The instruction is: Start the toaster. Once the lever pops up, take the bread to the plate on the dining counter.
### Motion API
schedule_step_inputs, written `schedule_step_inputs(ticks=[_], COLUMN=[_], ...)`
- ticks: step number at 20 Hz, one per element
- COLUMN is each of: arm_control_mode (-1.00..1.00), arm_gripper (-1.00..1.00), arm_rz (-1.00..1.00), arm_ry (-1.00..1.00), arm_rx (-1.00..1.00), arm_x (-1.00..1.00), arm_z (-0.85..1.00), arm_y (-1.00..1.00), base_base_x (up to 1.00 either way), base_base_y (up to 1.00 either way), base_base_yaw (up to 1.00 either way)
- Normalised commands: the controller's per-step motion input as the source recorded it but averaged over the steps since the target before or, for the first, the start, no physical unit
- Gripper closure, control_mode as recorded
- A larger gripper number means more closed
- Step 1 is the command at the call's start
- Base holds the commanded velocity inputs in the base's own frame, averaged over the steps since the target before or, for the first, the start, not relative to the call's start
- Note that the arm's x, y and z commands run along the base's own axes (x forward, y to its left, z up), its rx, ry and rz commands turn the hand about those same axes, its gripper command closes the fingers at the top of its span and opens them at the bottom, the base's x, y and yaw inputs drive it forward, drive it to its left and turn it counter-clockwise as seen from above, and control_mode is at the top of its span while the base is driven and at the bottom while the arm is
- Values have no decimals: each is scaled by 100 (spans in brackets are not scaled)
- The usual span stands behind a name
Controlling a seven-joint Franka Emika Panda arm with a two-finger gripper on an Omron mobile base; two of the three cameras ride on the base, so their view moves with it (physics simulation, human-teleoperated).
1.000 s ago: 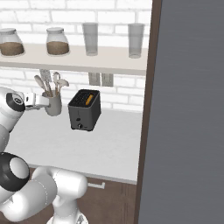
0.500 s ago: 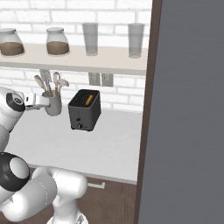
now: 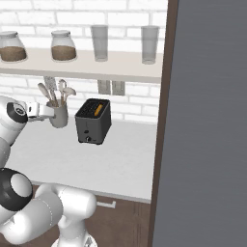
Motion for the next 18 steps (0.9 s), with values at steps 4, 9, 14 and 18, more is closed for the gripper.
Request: schedule_step_inputs(ticks=[4, 9, 14, 18], arm_control_mode=[-100, -100, -100, -100], arm_gripper=[-100, -100, -100, -100], arm_rz=[0, 0, 0, 0], arm_ry=[0, 0, 0, 0], arm_rx=[0, 0, 0, 0], arm_x=[0, 0, 0, 0], arm_z=[0, 0, 0, 0], arm_y=[0, 0, 0, 0], base_base_x=[0, 0, 0, 0], base_base_y=[0, 0, 0, 0], base_base_yaw=[0, 0, 0, 0])
